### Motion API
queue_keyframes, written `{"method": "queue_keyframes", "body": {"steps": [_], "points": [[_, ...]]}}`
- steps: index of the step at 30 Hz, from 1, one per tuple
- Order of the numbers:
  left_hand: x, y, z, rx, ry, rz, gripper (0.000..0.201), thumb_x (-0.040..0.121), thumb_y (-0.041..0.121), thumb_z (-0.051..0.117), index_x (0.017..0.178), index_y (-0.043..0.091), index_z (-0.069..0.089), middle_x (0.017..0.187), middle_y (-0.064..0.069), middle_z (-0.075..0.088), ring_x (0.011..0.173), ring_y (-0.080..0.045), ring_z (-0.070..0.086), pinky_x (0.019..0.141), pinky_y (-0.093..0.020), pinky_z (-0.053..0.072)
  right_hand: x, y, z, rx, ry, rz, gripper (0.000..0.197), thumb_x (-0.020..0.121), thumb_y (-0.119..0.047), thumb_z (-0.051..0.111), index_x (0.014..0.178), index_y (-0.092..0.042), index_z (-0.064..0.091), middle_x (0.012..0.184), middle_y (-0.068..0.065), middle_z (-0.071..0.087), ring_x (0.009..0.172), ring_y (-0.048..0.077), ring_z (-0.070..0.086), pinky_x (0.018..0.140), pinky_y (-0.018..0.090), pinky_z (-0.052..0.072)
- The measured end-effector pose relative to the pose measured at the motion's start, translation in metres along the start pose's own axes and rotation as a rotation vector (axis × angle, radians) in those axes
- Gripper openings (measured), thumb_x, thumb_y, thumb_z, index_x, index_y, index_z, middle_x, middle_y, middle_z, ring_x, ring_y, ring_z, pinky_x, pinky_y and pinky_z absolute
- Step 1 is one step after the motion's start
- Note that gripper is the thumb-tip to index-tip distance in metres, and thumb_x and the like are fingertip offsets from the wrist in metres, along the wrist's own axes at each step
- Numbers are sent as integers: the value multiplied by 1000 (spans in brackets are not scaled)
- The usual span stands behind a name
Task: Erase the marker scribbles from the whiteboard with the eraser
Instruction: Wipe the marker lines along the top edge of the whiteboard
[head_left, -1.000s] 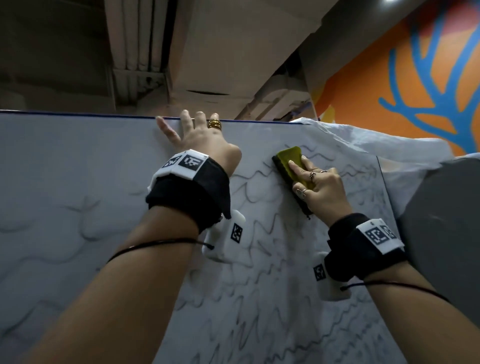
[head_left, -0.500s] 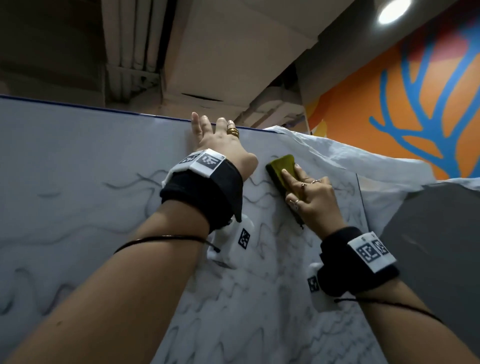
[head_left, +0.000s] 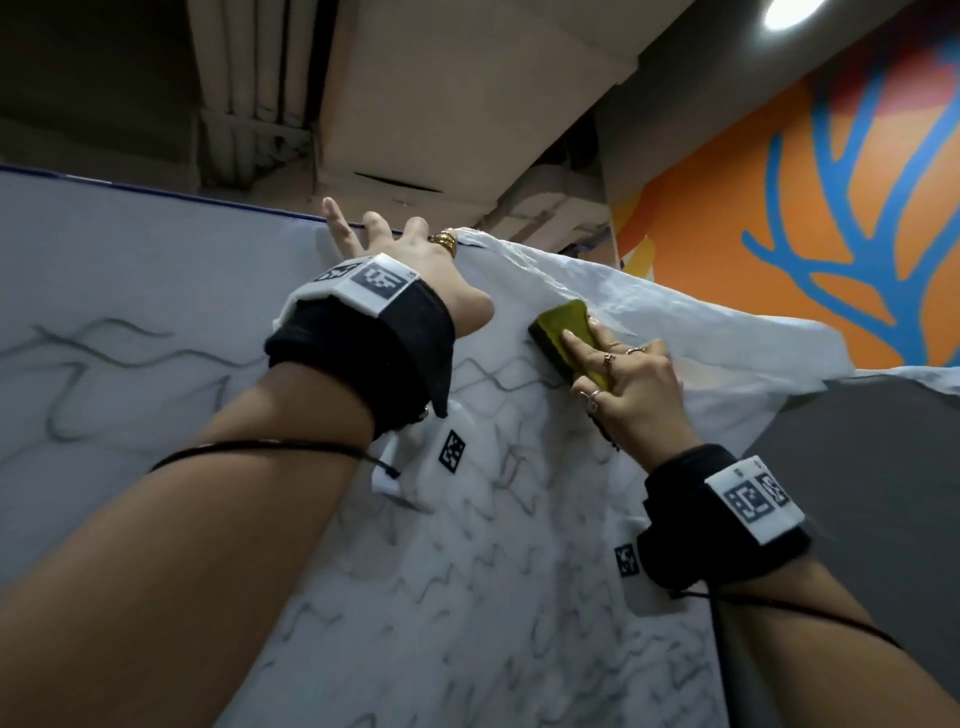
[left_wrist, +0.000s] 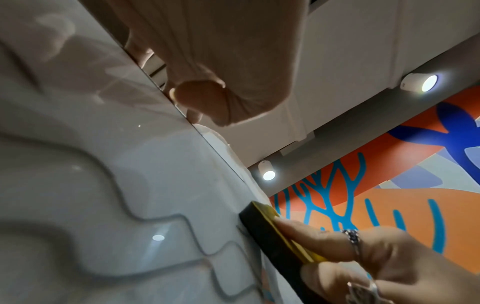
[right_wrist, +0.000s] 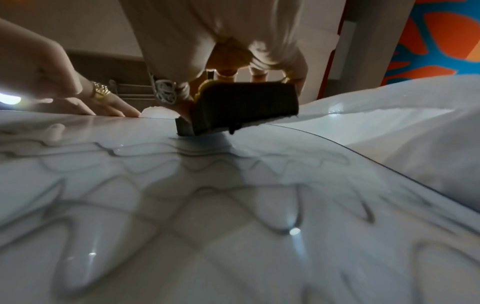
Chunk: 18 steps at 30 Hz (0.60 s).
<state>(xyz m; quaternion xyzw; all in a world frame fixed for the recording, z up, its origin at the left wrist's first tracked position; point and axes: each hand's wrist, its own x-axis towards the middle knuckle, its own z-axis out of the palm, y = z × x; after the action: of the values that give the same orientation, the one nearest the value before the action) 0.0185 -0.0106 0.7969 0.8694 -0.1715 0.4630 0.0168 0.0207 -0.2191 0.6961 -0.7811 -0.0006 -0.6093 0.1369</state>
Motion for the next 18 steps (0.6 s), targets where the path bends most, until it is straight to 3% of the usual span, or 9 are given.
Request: {"method": "queue_keyframes", "body": {"steps": [4, 7, 10, 12, 15, 18], "points": [[6, 27, 2, -112, 42, 92, 61, 69, 22, 42, 130, 22, 39, 135, -2, 34, 138, -27, 19, 108, -58, -19, -4, -1, 5, 33, 9, -127, 57, 75, -44, 45, 132, -40, 46, 145, -8, 39, 92, 20, 31, 88, 52, 41], [9, 39, 9, -159, 51, 216, 49, 68, 14, 47, 115, 28, 44, 143, 1, 24, 142, -15, 6, 106, -56, -22, -20, 17, 7, 38, 16, -200, 58, 73, -52, 38, 130, -40, 49, 141, -8, 44, 86, 23, 35, 78, 52, 44], [12, 45, 13, -89, 22, 237, 42, 72, 15, 48, 111, 32, 52, 153, 6, 14, 144, -10, -1, 104, -56, -24, -13, 33, -3, 4, 4, -97, 59, 73, -56, 34, 131, -47, 37, 144, -12, 41, 92, 20, 34, 82, 46, 43], [16, 47, 11, -109, 19, 222, 49, 74, 18, 42, 120, 31, 51, 148, 5, 24, 142, -14, 9, 107, -54, -22, 1, 34, -7, -35, -12, -41, 58, 75, -52, 36, 133, -49, 38, 147, -16, 35, 100, 21, 33, 86, 41, 40], [28, 52, 7, -104, 46, 183, 80, 63, 25, 30, 143, 27, 32, 143, -1, 33, 137, -25, 21, 115, -45, -12, 16, 20, -3, -33, 9, -85, 49, 84, -46, 43, 133, -45, 45, 148, -11, 36, 105, 27, 35, 88, 43, 41], [40, 57, 0, -147, 22, 143, 68, 80, 10, 40, 145, 25, 27, 145, -4, 33, 134, -29, 24, 117, -34, 4, 7, 9, 10, 11, 120, -281, 40, 85, -34, 52, 124, -35, 60, 137, 3, 53, 91, 32, 42, 70, 50, 48]]}}
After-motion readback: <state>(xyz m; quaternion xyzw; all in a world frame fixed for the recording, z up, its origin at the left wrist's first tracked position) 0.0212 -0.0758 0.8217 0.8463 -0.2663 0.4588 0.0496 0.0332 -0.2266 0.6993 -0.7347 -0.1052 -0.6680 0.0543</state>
